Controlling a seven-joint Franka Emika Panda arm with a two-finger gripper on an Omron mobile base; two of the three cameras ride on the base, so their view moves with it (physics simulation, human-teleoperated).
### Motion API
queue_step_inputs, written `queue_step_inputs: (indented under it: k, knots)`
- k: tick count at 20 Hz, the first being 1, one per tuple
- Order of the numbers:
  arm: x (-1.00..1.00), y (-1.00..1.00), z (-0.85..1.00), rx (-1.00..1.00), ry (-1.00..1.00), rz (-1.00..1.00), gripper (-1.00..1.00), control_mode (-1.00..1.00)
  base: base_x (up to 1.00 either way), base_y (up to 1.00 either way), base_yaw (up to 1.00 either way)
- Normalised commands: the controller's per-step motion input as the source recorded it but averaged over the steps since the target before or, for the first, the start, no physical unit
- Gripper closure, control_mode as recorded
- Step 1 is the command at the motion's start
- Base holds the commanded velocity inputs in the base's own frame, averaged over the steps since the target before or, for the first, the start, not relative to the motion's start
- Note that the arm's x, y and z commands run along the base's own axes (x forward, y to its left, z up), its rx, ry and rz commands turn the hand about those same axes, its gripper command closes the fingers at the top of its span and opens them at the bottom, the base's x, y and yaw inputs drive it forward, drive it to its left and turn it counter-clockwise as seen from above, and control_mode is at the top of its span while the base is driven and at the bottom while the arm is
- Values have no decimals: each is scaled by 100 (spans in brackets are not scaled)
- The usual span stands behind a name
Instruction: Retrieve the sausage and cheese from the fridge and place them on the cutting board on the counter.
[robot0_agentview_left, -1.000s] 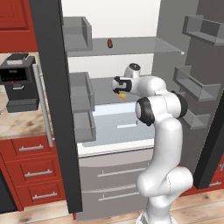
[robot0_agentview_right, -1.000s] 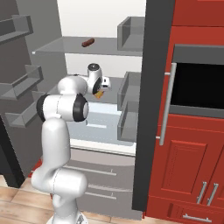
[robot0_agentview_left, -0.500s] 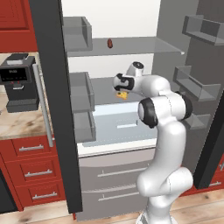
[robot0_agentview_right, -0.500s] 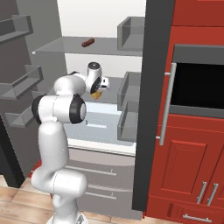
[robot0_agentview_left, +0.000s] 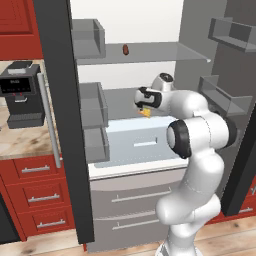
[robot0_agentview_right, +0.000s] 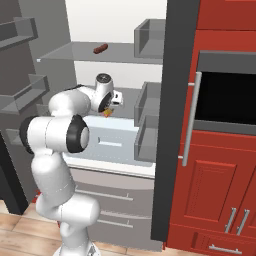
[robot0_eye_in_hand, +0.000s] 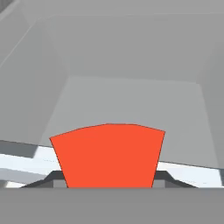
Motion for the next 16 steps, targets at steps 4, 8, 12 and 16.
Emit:
queue_step_inputs:
  k: [4,8,12,16]
  knots:
    - [-81,5,0,-4,-16,-11,100,-100,0,0,0]
    - [-73,2,1,0,-7,-9,100,-100,0,0,0]
    - [-50,0,14,3,29,-6,100,-100,0,0,0]
    - [-60,0,13,1,12,-3,100,-100,0,0,0]
